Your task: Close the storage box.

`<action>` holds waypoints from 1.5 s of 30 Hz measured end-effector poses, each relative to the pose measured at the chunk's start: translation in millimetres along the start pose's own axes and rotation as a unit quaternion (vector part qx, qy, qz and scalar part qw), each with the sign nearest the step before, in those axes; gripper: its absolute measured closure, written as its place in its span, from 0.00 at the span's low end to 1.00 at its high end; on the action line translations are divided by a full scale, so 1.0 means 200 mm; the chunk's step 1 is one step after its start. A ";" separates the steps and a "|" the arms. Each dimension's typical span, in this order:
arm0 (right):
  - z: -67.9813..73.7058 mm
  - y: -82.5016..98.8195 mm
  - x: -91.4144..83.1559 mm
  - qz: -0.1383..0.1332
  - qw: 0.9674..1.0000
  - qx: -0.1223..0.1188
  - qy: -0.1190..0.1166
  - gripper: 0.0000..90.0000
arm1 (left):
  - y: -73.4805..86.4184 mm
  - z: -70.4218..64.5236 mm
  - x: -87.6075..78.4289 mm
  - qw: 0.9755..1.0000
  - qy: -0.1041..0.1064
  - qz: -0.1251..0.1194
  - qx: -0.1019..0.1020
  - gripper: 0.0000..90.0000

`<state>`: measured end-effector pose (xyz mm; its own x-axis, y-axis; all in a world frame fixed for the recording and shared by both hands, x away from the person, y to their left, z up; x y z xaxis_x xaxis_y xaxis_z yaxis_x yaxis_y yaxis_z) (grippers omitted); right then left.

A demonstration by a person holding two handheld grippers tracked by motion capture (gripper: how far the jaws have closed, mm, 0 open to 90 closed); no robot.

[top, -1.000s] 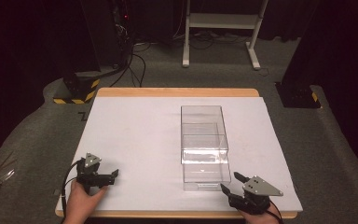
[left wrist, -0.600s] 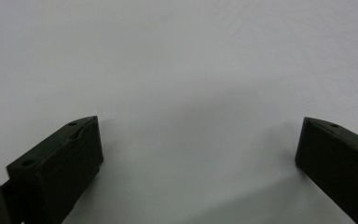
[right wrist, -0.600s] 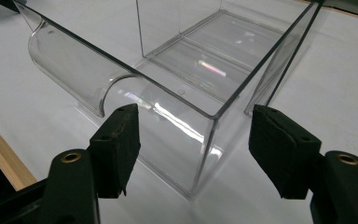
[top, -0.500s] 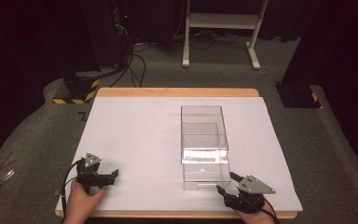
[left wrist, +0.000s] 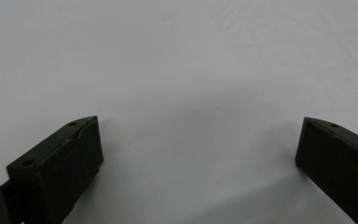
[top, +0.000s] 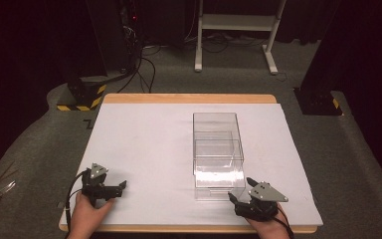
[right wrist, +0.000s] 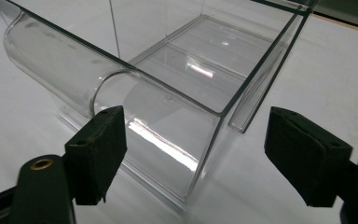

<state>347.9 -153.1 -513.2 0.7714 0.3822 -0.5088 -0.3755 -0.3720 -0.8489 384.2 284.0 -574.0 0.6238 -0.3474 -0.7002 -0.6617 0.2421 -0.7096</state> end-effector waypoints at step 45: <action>-0.12 -0.07 0.24 0.000 0.999 0.031 0.018 0.17 | 0.00 0.00 0.00 1.000 0.001 0.000 0.000 0.01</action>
Point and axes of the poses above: each handheld gripper's, and its own axes: x roughly forward along the jaws, y roughly out of its underside, z roughly to its left, the point moved 9 cm from there along x, roughly forward along the jaws, and after that the axes turned 7 degrees about y, right-handed, at the moved point
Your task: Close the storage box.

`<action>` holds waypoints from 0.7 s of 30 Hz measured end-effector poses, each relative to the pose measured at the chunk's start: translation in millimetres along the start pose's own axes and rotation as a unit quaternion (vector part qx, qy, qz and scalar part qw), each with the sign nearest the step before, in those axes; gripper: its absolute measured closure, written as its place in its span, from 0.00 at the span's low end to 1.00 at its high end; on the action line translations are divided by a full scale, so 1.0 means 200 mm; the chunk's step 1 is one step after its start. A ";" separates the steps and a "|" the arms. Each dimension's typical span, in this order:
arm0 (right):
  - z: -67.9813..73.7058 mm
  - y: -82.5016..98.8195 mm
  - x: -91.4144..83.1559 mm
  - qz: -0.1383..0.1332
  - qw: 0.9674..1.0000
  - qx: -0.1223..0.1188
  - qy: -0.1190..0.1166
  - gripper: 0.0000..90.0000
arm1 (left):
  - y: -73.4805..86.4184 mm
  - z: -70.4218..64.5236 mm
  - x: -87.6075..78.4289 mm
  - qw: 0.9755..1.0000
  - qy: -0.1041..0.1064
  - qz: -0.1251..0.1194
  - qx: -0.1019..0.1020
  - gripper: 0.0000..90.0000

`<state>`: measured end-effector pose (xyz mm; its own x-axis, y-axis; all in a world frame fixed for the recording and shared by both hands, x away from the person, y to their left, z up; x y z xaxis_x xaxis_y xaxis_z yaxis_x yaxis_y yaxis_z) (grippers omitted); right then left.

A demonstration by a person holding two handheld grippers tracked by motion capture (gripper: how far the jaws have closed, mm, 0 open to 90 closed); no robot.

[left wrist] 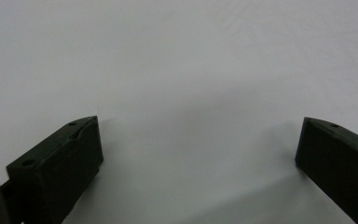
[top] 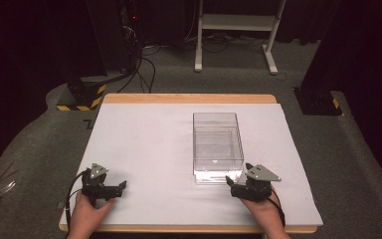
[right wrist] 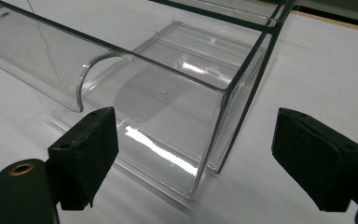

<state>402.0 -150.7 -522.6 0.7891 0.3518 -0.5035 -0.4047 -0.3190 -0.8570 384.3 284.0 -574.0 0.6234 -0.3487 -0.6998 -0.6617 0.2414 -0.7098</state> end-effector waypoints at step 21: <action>-0.06 -0.03 0.10 0.009 1.000 0.011 0.012 0.17 | 0.00 0.00 0.00 1.000 0.000 0.000 0.000 0.01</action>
Point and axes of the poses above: each handheld gripper's, and its own axes: x roughly forward along the jaws, y roughly out of its underside, z roughly to its left, the point moved 9 cm from there along x, roughly forward along the jaws, and after that the axes turned 7 degrees about y, right-handed, at the moved point
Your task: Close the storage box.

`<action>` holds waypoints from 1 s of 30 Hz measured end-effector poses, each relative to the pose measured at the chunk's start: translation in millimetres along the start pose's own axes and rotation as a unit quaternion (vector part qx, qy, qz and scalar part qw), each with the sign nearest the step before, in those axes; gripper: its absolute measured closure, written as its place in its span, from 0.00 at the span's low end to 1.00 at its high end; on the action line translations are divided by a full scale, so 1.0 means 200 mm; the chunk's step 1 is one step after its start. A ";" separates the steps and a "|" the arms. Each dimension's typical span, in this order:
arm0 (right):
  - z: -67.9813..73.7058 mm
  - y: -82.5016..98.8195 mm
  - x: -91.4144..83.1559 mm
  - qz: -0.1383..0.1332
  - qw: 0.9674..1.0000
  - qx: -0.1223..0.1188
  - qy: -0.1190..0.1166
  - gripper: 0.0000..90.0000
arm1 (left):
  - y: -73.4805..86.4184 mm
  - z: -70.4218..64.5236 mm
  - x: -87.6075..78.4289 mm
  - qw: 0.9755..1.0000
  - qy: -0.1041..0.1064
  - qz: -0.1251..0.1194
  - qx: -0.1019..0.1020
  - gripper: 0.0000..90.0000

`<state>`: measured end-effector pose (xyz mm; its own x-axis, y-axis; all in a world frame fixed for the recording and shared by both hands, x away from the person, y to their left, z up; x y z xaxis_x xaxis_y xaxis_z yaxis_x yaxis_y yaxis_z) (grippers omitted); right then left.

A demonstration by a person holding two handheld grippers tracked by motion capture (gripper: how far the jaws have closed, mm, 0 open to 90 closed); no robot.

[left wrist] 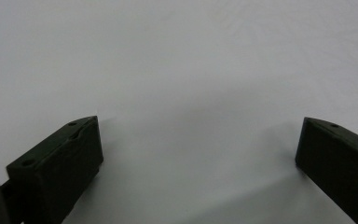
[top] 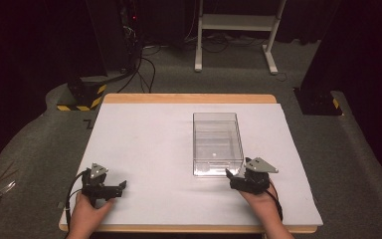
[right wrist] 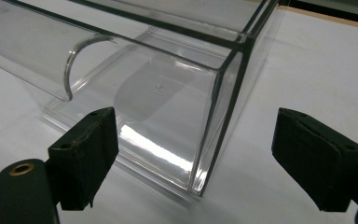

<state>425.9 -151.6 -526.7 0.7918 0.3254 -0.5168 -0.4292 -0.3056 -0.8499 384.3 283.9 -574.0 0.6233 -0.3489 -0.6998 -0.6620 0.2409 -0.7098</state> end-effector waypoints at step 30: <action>-0.05 -0.07 0.11 0.007 1.000 0.014 0.010 0.16 | 0.00 0.00 0.00 1.000 0.000 0.000 0.000 0.01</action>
Point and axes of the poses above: each handheld gripper's, and its own axes: x roughly forward along the jaws, y roughly out of its underside, z roughly to its left, the point moved 9 cm from there along x, roughly forward along the jaws, and after that the axes turned 7 degrees about y, right-handed, at the moved point
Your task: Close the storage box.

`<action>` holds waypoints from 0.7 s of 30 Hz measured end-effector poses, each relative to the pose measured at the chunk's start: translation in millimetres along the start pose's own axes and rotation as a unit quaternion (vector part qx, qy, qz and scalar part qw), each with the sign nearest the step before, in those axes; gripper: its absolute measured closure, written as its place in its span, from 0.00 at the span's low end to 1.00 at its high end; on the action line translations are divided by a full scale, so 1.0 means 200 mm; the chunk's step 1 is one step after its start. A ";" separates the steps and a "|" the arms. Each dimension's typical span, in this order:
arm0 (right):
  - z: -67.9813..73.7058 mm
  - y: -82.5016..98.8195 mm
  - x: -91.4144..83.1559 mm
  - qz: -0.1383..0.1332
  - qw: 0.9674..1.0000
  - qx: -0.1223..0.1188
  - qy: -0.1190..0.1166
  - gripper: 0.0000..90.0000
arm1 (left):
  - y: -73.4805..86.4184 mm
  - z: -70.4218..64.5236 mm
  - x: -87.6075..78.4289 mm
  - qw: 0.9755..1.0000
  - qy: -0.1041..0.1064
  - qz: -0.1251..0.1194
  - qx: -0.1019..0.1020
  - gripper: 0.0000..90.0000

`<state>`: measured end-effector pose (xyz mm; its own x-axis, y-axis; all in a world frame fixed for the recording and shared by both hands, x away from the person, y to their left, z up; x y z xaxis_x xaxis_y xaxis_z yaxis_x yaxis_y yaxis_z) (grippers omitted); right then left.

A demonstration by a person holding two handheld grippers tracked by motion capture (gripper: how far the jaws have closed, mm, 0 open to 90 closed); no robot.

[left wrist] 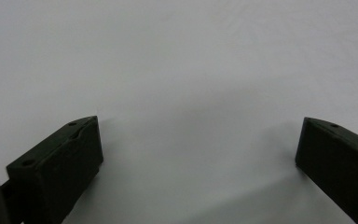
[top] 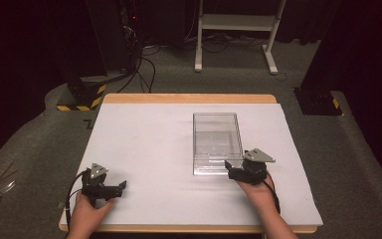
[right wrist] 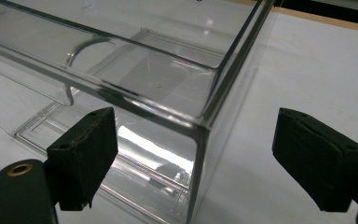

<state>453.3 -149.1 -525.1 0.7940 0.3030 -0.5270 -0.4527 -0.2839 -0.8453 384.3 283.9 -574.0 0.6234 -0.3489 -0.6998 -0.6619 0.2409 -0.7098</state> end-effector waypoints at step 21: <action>0.00 0.01 -0.08 -0.004 1.000 0.006 -0.012 0.23 | 0.00 0.00 0.00 1.000 -0.001 0.000 0.000 0.01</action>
<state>440.1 -154.0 -519.2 0.7882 0.3272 -0.5212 -0.4501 -0.2711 -0.8508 384.2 283.9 -574.0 0.6238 -0.3478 -0.6999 -0.6617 0.2415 -0.7098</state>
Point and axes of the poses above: each handheld gripper's, and its own axes: x roughly forward along the jaws, y roughly out of its underside, z roughly to its left, the point moved 9 cm from there along x, roughly forward along the jaws, and after that the axes turned 7 degrees about y, right-handed, at the moved point
